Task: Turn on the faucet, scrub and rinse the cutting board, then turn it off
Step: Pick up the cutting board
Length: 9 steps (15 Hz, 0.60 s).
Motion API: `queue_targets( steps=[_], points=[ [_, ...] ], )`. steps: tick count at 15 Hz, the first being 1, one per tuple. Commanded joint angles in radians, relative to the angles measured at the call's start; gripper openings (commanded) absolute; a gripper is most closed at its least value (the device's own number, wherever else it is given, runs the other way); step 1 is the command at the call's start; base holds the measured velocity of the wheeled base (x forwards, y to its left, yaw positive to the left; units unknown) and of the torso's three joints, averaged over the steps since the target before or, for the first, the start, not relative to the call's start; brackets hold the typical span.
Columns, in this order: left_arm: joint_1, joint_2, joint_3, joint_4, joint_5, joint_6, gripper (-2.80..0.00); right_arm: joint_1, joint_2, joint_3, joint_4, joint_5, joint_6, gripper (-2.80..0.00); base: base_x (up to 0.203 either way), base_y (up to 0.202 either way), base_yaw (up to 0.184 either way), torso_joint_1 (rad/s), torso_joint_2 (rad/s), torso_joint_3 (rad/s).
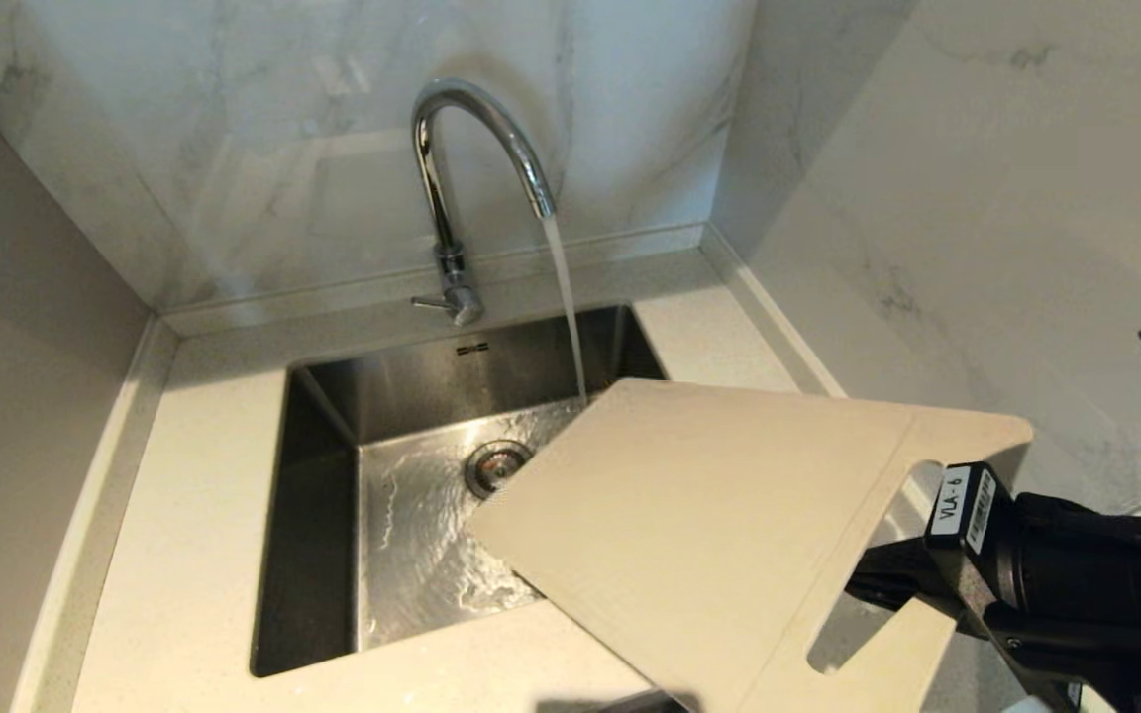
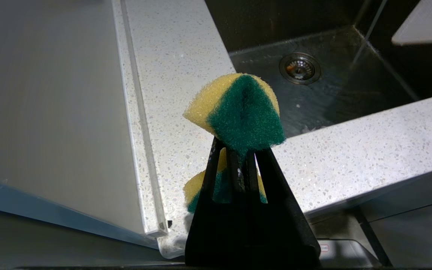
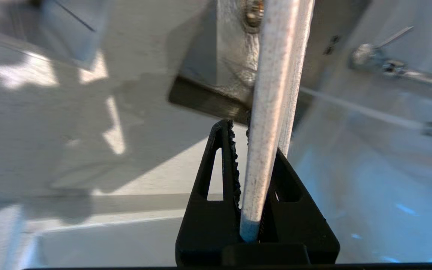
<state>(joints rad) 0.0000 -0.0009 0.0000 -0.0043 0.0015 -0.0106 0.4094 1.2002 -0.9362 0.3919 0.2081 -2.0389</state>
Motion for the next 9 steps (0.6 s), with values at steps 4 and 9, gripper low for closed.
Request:
queue_targets(
  steps=[4,9],
  points=[
    [0.0,0.001,0.0,0.0,0.0,0.0,-2.8,0.001,-0.001,-0.009,0.004,0.09,-0.08,-2.8,0.0,0.0,0.0,0.0,0.0,0.0],
    [0.0,0.001,0.0,0.0,0.0,0.0,-2.8,0.0,0.001,-0.013,0.003,0.18,-0.131,-2.8,0.0,0.0,0.0,0.0,0.0,0.0]
  ],
)
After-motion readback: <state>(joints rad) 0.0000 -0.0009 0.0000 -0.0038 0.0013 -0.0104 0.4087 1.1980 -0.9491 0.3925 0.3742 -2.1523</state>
